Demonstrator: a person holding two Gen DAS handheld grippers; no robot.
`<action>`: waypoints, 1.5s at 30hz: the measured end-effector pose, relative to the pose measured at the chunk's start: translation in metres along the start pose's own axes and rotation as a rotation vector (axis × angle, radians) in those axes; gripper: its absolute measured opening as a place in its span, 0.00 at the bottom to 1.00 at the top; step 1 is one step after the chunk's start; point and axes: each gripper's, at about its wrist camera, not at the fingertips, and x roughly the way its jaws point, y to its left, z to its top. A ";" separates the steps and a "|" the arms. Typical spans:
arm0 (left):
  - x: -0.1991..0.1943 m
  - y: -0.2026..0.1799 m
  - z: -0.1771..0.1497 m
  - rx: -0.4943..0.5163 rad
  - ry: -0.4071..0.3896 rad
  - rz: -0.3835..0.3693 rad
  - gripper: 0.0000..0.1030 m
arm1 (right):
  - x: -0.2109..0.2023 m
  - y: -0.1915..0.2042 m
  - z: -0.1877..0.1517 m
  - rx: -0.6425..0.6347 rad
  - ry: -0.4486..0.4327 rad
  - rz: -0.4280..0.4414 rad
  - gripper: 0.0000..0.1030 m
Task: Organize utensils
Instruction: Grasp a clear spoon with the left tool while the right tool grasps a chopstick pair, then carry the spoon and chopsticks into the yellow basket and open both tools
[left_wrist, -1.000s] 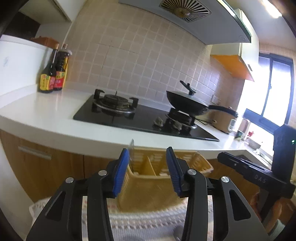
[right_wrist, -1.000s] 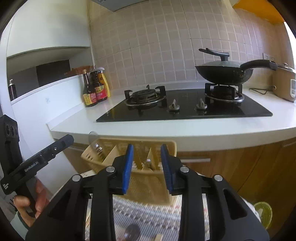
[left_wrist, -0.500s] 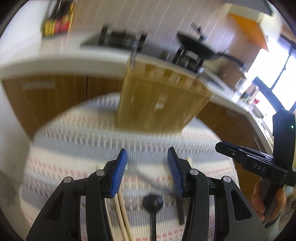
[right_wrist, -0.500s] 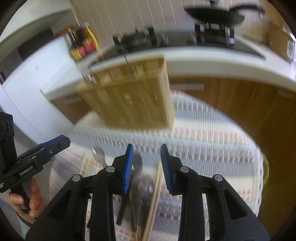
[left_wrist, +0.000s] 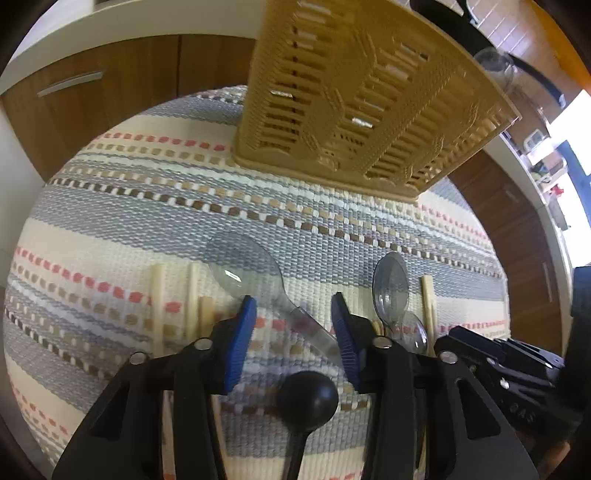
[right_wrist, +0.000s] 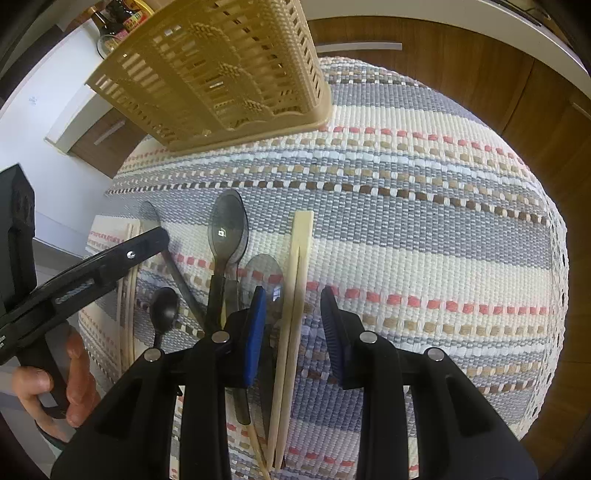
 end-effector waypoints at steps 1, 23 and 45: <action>0.001 -0.004 0.001 0.010 -0.009 0.015 0.35 | 0.003 0.002 0.000 -0.007 0.005 -0.009 0.27; 0.030 -0.077 -0.003 0.269 -0.054 0.240 0.22 | 0.033 0.049 -0.005 -0.229 0.075 -0.167 0.11; -0.074 -0.036 -0.016 0.219 -0.296 -0.045 0.10 | -0.082 0.010 0.000 -0.245 -0.225 0.051 0.10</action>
